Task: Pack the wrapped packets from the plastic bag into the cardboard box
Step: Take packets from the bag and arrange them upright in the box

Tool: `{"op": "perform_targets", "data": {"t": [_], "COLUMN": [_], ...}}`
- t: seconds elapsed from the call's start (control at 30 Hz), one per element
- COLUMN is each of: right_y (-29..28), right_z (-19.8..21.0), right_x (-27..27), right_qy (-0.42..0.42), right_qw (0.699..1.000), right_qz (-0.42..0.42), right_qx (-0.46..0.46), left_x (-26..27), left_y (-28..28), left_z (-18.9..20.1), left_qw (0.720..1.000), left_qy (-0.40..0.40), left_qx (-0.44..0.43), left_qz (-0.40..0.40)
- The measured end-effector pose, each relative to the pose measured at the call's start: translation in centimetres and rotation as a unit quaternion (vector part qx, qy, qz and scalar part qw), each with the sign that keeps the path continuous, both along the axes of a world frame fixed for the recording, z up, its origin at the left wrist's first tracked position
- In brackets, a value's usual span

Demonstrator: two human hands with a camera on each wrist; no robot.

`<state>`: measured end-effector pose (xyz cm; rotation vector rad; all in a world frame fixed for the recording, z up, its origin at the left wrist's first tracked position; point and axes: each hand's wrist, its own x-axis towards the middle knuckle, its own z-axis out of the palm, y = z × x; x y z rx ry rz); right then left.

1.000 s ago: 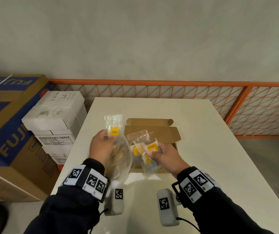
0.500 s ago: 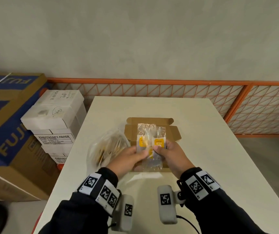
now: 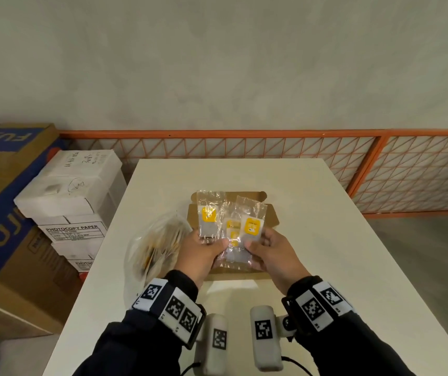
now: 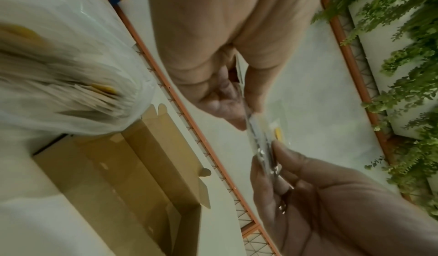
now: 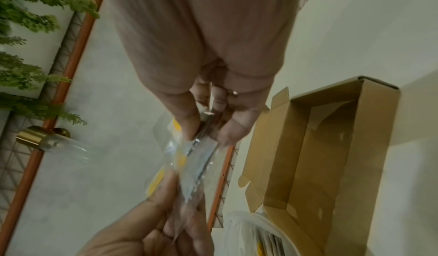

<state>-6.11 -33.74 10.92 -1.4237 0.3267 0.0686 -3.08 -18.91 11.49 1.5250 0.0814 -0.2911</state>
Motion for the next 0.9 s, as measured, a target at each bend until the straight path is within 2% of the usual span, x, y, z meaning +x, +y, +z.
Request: {"op": "perform_targets", "data": {"t": [0.1, 0.3, 0.47, 0.7, 0.8, 0.9], "right_y": [-0.5, -0.6, -0.9, -3.1, -3.6, -3.4], "right_z": [-0.2, -0.2, -0.7, -1.8, -2.2, -2.6], "right_x": [0.3, 0.8, 1.5, 2.7, 3.1, 3.5], "right_qy": [0.012, 0.021, 0.002, -0.035, -0.037, -0.023], "right_qw": [1.000, 0.999, 1.000, 0.999, 0.998, 0.993], "right_qz": [-0.024, 0.004, -0.011, -0.013, 0.007, 0.045], "right_qx": [0.003, 0.043, -0.020, -0.035, -0.040, -0.111], "left_x": [0.0, 0.6, 0.7, 2.0, 2.4, 2.5], "left_y": [-0.1, -0.2, -0.9, -1.1, -1.4, -1.8], "left_z": [-0.1, -0.6, -0.5, -2.4, -3.7, -4.8], "left_qw": [1.000, 0.999, 1.000, 0.997, 0.994, 0.996], "left_qy": [-0.002, 0.007, 0.001, 0.034, 0.082, 0.063], "left_qx": [0.000, -0.008, -0.012, -0.036, -0.063, 0.025], "left_qz": [0.026, 0.040, -0.004, 0.051, 0.022, -0.052]}}
